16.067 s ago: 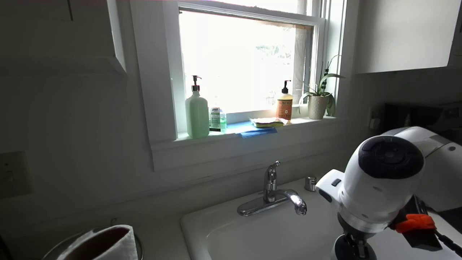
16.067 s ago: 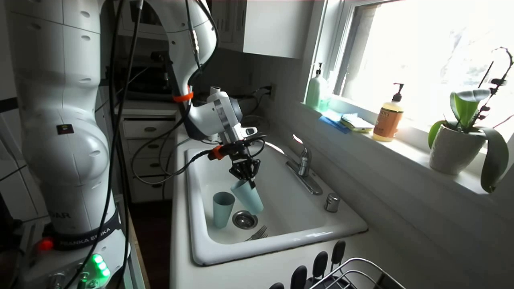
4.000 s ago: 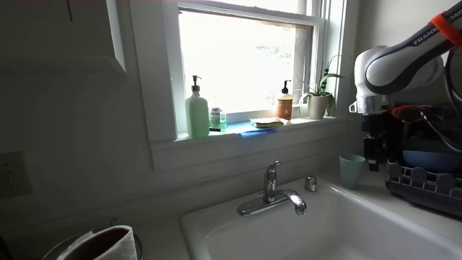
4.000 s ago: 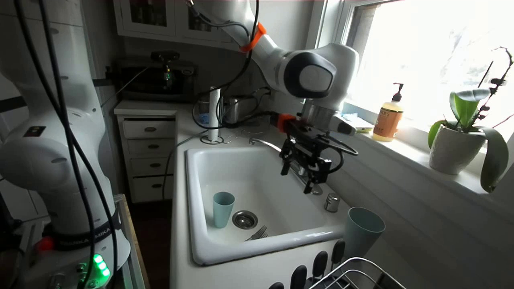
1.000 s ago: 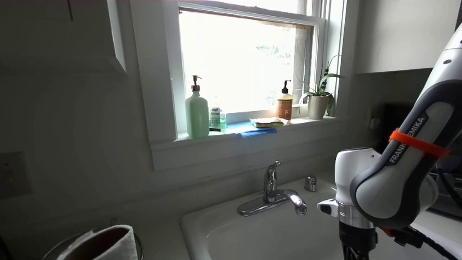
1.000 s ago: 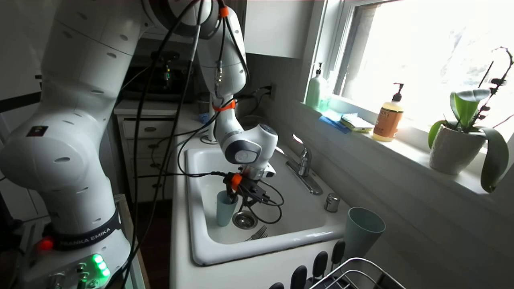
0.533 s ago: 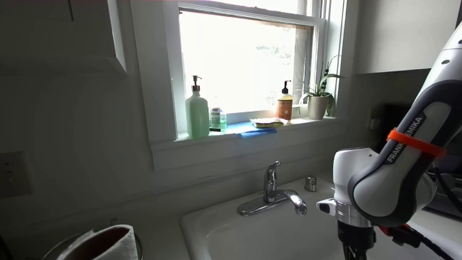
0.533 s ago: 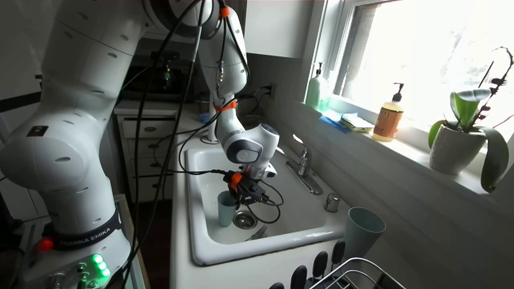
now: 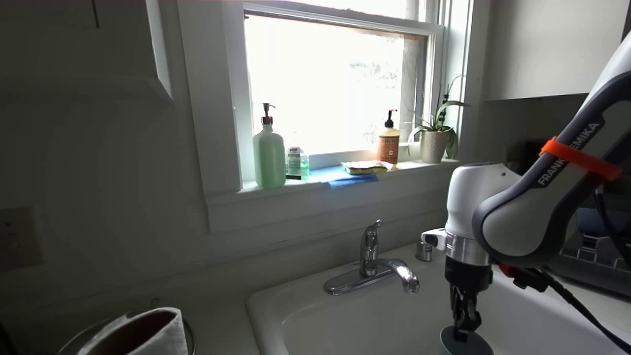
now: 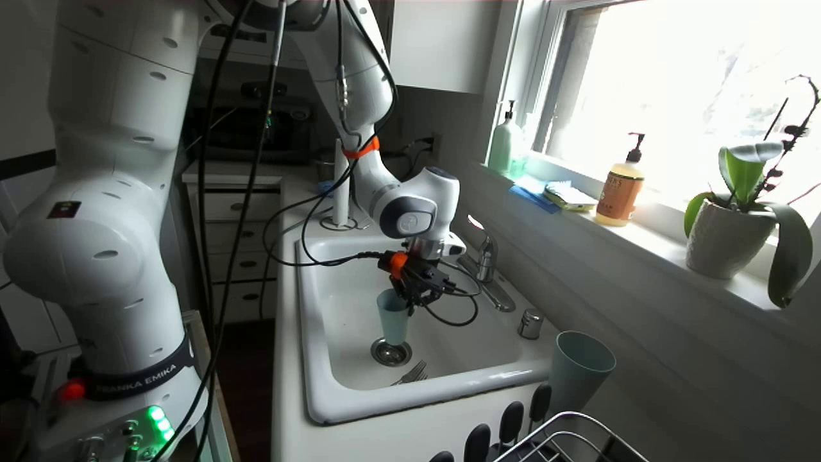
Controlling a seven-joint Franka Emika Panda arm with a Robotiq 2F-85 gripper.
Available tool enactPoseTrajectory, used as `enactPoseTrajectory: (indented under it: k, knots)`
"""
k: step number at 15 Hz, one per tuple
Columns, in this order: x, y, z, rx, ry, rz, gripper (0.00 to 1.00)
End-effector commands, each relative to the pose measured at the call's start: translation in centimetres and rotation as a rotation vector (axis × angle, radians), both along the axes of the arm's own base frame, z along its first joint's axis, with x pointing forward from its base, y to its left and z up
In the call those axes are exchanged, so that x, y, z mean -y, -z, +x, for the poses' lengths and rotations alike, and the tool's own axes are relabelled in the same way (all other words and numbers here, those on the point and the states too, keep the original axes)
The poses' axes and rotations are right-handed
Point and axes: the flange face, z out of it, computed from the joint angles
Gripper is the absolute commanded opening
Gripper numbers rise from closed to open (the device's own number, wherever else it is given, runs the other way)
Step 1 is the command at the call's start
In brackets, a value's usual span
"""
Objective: Pour water out of the cup beside the sink into the cup in the sink then pour all the water in the sink
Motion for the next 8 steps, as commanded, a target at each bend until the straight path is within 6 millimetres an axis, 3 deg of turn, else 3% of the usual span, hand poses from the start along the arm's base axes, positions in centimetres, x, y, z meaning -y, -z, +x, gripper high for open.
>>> enactPoseTrajectory:
  k: [1,8]
  knots:
    - [0.5,-3.6,-0.1,0.067,-0.022,-0.132,0.01]
    - [0.5,-6.5,0.6,0.213,-0.076,-0.410,0.01]
